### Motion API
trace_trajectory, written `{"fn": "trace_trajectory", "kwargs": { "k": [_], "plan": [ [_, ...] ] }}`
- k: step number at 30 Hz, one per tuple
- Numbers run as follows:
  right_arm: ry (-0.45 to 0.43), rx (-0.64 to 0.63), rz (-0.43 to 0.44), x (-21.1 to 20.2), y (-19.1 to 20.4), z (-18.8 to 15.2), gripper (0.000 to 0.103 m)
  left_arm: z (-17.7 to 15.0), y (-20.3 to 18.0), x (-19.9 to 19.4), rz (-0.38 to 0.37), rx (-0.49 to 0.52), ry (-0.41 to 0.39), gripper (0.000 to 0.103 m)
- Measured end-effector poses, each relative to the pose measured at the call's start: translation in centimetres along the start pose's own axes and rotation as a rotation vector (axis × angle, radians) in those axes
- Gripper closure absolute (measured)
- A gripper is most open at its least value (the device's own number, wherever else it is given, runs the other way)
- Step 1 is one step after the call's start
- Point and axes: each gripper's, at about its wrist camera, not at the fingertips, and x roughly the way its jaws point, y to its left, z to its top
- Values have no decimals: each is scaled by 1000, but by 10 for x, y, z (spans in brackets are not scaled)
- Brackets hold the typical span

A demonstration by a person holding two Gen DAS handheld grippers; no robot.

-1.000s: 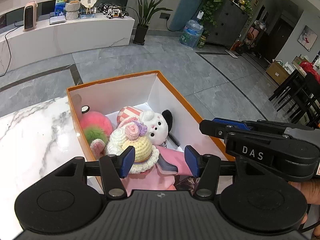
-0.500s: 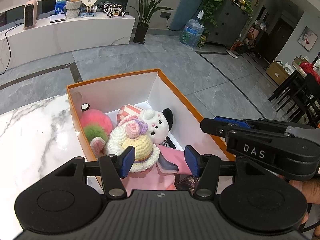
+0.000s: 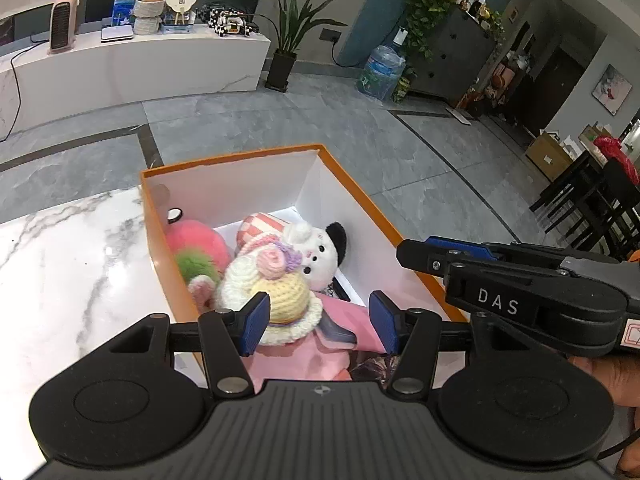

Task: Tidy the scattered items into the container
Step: 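Move both tools out of the orange box back toward the table items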

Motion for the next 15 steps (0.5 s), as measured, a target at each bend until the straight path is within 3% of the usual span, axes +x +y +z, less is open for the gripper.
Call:
{"fn": "trace_trajectory", "kwargs": {
  "k": [15],
  "plan": [
    [5, -65, 21, 9, 50, 8, 77, 1, 50, -32, -10, -73, -50, 39]
  ]
}}
